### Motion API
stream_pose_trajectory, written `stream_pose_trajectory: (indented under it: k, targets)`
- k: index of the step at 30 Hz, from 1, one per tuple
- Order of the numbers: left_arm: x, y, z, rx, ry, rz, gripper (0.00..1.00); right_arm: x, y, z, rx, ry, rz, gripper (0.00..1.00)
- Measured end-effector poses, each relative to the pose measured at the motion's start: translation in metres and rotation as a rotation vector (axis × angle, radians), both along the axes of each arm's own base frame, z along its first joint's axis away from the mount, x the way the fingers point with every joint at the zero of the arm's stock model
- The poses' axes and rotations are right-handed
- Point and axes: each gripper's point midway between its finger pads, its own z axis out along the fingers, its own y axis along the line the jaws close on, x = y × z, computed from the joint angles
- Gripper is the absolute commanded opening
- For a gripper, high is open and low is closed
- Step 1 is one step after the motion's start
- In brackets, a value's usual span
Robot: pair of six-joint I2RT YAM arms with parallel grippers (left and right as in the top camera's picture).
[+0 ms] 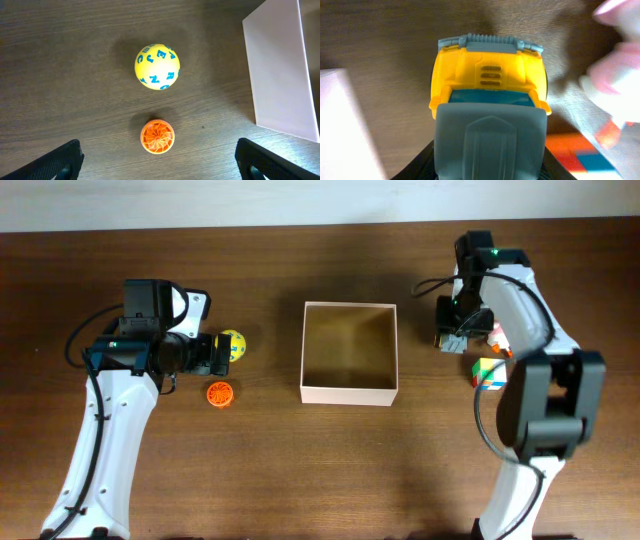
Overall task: Pack container
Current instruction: 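Move the right gripper to the grey-yellow toy truck and grasp it, then carry the truck into the box and release it with the right gripper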
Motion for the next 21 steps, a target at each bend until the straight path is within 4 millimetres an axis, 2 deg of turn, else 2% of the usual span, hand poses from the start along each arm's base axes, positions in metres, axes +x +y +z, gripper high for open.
stream_pose_trajectory:
  k: [3,6,8,10,12,14,21]
  targets:
    - [0.000,0.000,0.000,0.000,0.000,0.000,0.99,-0.003,0.025,0.056,0.005,-0.118,0.043,0.34]
    - [0.000,0.000,0.000,0.000,0.000,0.000,0.99,-0.014,0.063,0.116,0.033,-0.257,0.103,0.31]
    - [0.000,0.000,0.000,0.000,0.000,0.000,0.99,-0.025,0.086,0.143,0.057,-0.317,0.135,0.30]
    - [0.000,0.000,0.000,0.000,0.000,0.000,0.99,-0.034,0.106,0.157,0.080,-0.344,0.156,0.29]
    - [0.000,0.000,0.000,0.000,0.000,0.000,0.99,-0.039,0.120,0.157,0.094,-0.340,0.164,0.30]
    - [0.000,0.000,0.000,0.000,0.000,0.000,0.99,-0.041,0.133,0.146,0.102,-0.312,0.162,0.30]
    - [0.000,0.000,0.000,0.000,0.000,0.000,0.99,-0.040,0.171,0.081,0.108,-0.219,0.155,0.30]
